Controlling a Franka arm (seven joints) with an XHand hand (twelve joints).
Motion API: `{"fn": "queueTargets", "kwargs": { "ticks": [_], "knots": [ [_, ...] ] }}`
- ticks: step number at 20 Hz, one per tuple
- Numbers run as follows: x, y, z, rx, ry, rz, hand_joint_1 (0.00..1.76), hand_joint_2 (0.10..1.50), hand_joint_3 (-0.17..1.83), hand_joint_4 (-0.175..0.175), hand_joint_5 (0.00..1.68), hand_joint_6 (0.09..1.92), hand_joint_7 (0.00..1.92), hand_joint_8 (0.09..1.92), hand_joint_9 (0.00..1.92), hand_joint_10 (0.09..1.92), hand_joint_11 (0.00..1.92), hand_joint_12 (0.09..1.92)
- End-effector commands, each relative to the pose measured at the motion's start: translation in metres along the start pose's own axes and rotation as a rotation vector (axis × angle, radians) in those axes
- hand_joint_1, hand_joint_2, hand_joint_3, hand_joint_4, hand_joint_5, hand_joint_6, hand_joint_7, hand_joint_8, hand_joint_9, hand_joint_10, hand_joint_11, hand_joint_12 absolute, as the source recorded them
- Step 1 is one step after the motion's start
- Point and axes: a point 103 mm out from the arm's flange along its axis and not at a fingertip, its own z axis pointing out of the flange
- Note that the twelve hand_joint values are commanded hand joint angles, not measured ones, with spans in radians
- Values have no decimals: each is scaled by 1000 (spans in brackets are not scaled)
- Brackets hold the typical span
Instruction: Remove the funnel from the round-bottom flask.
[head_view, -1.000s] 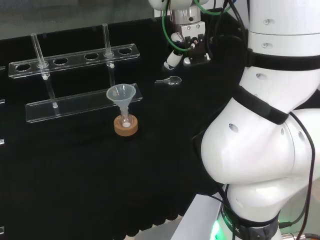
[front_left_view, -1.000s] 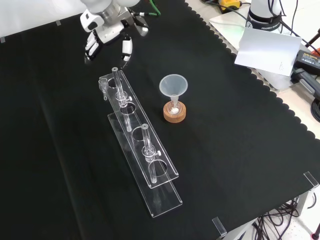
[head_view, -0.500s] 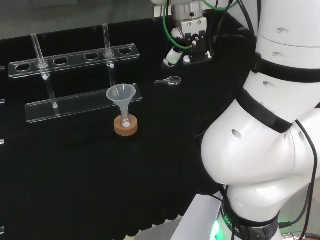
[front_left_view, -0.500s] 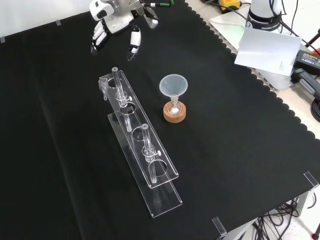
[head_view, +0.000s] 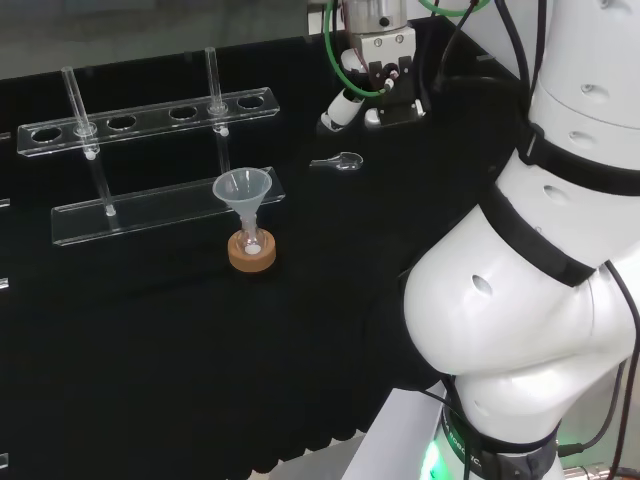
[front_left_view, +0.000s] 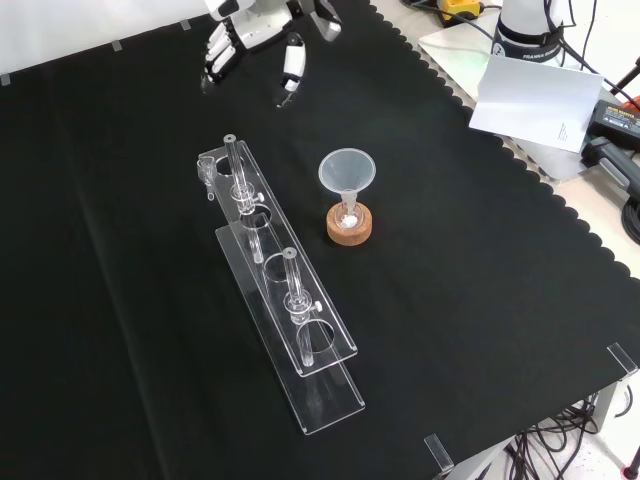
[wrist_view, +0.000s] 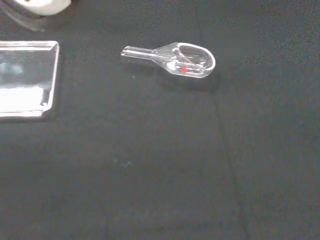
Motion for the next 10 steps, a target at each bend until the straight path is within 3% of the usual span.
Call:
{"fn": "queueTargets", "kwargs": {
  "ticks": [1, 10],
  "knots": [
    [55, -68, -3, 30, 1, -41, 656, 632, 445, -25, 410, 87, 264, 670, 504, 622, 408, 1332],
    [90, -111, -3, 55, -19, -83, 623, 621, 432, -30, 380, 87, 262, 668, 499, 628, 421, 1350]
  ]
}}
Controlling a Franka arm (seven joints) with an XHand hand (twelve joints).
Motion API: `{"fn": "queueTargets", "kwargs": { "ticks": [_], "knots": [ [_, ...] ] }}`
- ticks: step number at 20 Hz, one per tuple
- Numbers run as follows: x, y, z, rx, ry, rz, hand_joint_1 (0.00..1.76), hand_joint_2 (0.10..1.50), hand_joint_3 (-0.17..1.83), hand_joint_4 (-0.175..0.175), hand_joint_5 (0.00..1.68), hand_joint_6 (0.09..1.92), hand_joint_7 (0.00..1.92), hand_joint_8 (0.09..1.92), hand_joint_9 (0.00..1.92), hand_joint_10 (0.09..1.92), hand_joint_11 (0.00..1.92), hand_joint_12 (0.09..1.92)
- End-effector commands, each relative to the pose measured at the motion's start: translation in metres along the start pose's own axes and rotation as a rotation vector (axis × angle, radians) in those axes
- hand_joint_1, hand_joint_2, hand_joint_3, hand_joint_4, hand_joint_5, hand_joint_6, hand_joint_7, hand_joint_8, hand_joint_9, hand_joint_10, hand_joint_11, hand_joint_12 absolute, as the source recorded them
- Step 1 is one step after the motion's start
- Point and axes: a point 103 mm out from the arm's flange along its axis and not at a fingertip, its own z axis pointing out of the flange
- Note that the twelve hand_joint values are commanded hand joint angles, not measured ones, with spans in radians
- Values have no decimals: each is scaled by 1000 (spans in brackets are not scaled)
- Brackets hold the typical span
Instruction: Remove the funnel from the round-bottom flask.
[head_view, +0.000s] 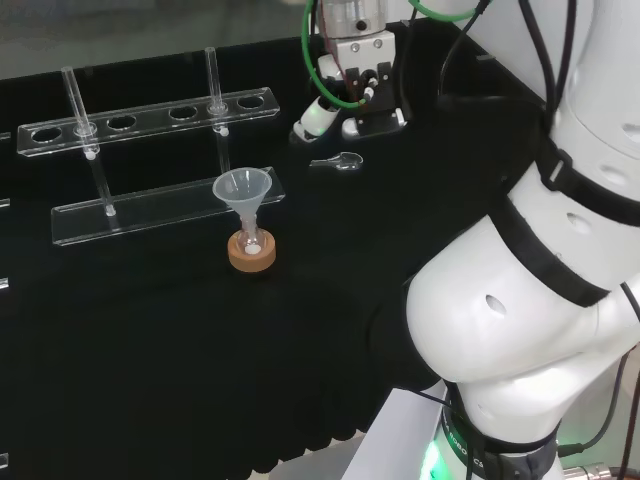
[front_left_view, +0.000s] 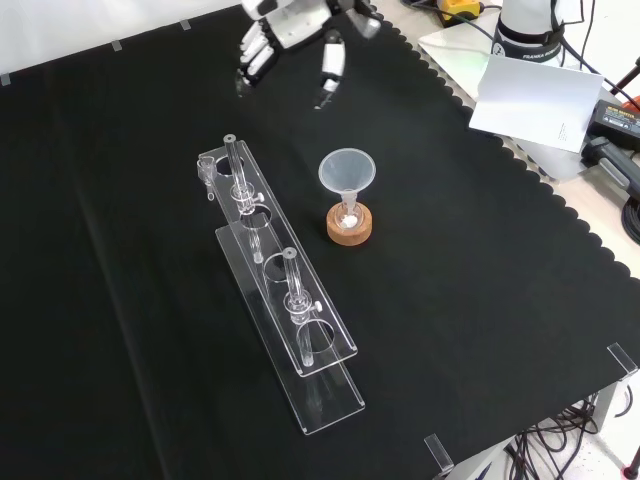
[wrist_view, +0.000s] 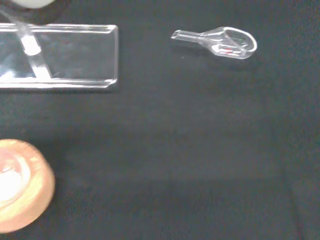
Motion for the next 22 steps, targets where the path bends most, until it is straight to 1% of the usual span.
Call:
{"fn": "queueTargets", "kwargs": {
  "ticks": [1, 5, 7, 12, 16, 19, 22],
  "knots": [
    [46, -53, 5, 49, -18, -49, 620, 620, 430, -30, 374, 87, 257, 666, 497, 629, 421, 1352],
    [57, -63, 2, 52, -16, -89, 599, 620, 405, -30, 356, 87, 234, 667, 477, 644, 414, 1367],
    [65, -65, 2, 69, -16, -112, 588, 620, 388, -28, 350, 87, 224, 669, 460, 657, 419, 1370],
    [84, -62, 0, 117, -39, -145, 555, 632, 316, -24, 282, 87, 145, 674, 360, 726, 409, 1395],
    [95, -55, 0, 167, -49, -158, 524, 635, 264, -27, 203, 87, 47, 673, 280, 776, 390, 1412],
    [102, -49, 2, 179, -65, -166, 508, 639, 226, -25, 151, 87, 5, 592, 197, 814, 365, 1426],
    [107, -43, 6, 188, -68, -176, 506, 646, 203, -24, 128, 87, 0, 535, 159, 839, 351, 1435]
  ]
}}
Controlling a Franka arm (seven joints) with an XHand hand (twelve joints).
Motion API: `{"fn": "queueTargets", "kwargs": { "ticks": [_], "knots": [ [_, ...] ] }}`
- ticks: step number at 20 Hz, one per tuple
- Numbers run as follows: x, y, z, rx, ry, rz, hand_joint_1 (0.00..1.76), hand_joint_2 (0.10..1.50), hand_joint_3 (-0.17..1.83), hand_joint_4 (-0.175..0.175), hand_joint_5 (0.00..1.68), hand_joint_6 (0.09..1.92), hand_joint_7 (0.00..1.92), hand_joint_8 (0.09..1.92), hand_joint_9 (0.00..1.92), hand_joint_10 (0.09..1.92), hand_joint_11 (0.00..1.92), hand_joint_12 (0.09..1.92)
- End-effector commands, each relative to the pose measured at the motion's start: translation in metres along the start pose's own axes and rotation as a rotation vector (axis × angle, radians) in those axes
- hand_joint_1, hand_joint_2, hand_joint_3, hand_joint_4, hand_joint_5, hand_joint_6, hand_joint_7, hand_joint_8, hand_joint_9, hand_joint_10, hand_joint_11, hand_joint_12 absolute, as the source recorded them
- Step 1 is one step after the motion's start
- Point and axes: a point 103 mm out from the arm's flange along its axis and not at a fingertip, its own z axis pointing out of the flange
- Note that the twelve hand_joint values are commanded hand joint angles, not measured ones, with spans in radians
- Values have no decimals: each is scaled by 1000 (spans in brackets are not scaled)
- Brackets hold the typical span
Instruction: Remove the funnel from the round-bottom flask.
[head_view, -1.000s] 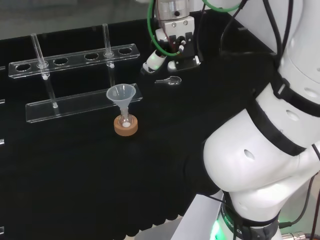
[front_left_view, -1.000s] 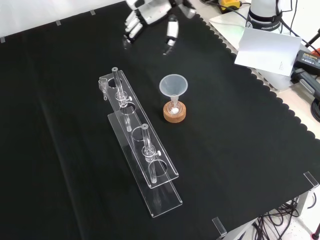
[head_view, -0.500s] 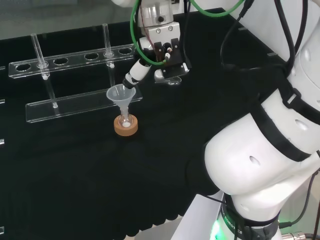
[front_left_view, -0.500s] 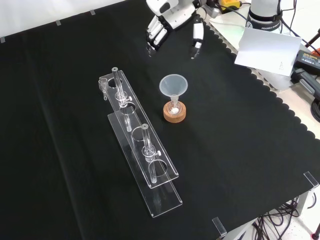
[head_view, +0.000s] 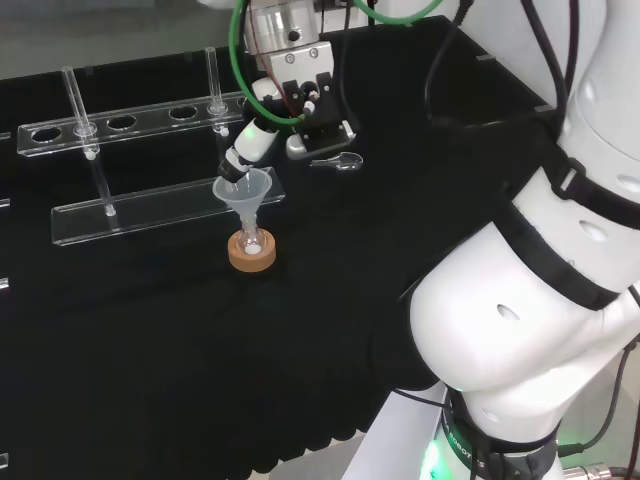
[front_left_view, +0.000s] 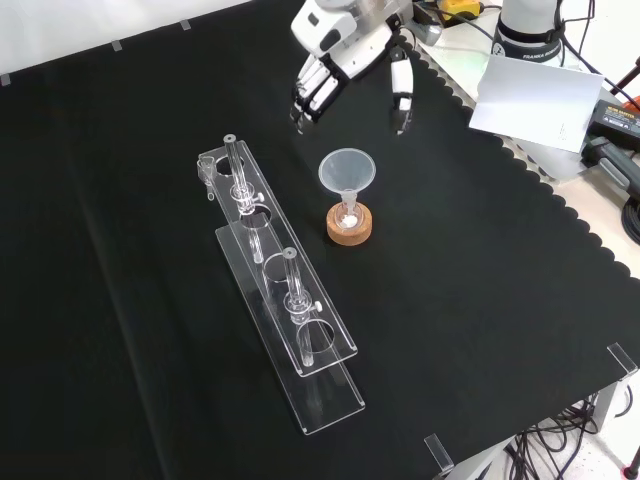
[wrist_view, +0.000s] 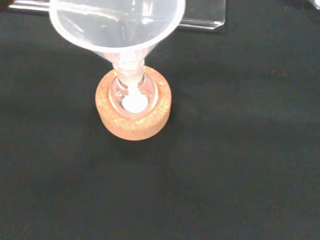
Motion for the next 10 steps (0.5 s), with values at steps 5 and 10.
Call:
{"fn": "queueTargets", "kwargs": {
  "ticks": [5, 10],
  "knots": [
    [19, 22, 11, 96, -33, -54, 509, 653, 176, -16, 59, 87, 0, 357, 67, 860, 346, 1444],
    [18, 27, 18, 95, -44, -57, 533, 656, 154, 16, 8, 87, 0, 276, 24, 890, 346, 1454]
  ]
}}
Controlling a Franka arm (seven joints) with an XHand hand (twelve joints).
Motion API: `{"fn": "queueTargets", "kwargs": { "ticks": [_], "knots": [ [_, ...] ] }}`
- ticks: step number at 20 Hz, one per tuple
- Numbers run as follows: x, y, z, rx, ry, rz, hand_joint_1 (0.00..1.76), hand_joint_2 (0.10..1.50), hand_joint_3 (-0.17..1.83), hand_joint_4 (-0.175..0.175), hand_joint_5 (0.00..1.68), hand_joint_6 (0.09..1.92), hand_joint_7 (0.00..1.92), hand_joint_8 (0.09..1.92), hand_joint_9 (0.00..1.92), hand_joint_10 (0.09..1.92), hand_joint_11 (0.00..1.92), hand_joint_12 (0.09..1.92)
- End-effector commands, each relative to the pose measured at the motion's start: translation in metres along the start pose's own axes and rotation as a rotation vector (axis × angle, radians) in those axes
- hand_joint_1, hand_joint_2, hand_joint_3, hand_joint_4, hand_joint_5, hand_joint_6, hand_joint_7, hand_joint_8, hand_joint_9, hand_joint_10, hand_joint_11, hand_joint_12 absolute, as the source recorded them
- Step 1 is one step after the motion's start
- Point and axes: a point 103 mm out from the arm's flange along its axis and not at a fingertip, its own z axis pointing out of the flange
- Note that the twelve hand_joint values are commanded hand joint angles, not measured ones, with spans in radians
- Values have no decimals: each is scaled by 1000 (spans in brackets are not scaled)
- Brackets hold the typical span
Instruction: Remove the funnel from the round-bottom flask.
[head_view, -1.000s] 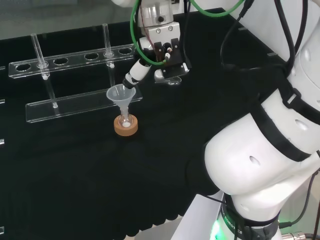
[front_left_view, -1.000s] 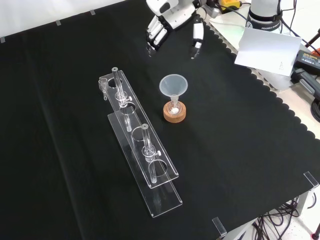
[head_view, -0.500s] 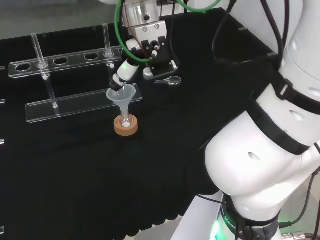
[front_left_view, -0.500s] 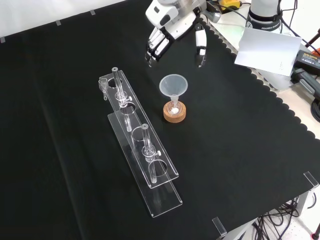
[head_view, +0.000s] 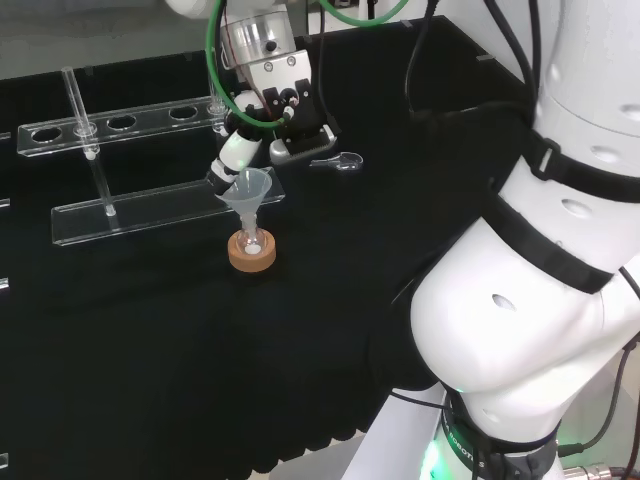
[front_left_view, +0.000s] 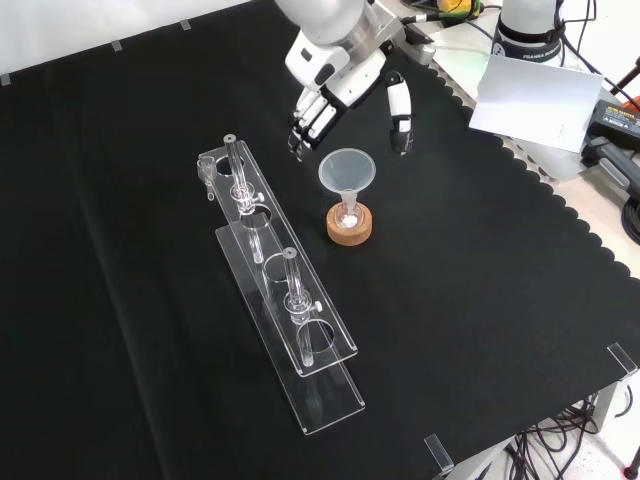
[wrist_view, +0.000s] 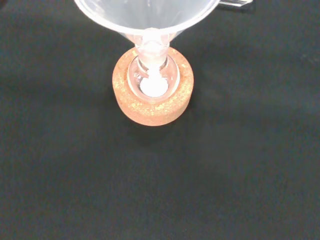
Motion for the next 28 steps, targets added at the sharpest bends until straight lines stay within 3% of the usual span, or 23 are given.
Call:
{"fn": "queueTargets", "kwargs": {
  "ticks": [1, 11, 28],
  "knots": [
    [2, 6, 7, 11, -24, -14, 538, 656, 152, 22, 3, 87, 0, 270, 20, 893, 347, 1456],
    [3, 16, 15, 23, -47, -30, 614, 668, 150, 38, 1, 87, 0, 308, 29, 914, 362, 1467],
    [5, 33, 30, 63, -83, -35, 672, 674, 164, 35, 64, 87, 0, 420, 80, 901, 394, 1460]
  ]
}}
